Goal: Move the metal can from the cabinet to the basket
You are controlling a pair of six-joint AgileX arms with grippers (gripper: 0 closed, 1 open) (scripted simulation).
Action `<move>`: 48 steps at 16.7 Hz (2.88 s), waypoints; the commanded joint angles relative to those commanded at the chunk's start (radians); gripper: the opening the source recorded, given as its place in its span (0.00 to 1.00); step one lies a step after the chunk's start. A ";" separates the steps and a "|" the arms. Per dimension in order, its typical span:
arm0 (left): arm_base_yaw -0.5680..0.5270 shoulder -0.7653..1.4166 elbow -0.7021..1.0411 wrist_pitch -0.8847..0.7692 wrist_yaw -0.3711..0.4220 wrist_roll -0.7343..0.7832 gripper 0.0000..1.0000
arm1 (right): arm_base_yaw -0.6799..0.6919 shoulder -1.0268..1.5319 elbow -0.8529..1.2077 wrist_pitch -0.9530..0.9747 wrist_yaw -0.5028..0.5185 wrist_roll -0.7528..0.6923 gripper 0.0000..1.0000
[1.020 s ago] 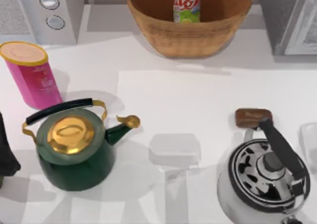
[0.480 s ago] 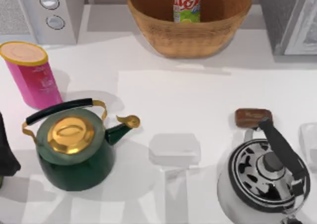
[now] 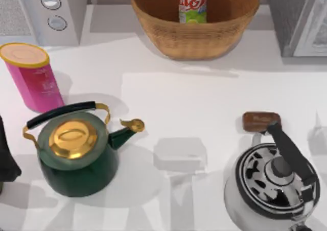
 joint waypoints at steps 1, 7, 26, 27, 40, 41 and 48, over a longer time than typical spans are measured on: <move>0.000 0.000 0.000 0.000 0.000 0.000 1.00 | -0.054 0.080 0.021 0.062 -0.054 0.001 1.00; 0.000 0.000 0.000 0.000 0.000 0.000 1.00 | -0.388 0.583 0.132 0.440 -0.374 0.009 1.00; 0.000 0.000 0.000 0.000 0.000 0.000 1.00 | -0.714 1.073 0.307 0.703 -0.675 0.025 1.00; 0.000 0.000 0.000 0.000 0.000 0.000 1.00 | -0.718 1.070 0.357 0.652 -0.680 0.025 1.00; 0.000 0.000 0.000 0.000 0.000 0.000 1.00 | -0.741 0.937 1.319 -0.501 -0.699 0.025 1.00; 0.000 0.000 0.000 0.000 0.000 0.000 1.00 | -0.739 0.922 1.381 -0.574 -0.697 0.025 1.00; 0.000 0.000 0.000 0.000 0.000 0.000 1.00 | -0.727 0.868 1.579 -0.785 -0.686 0.025 1.00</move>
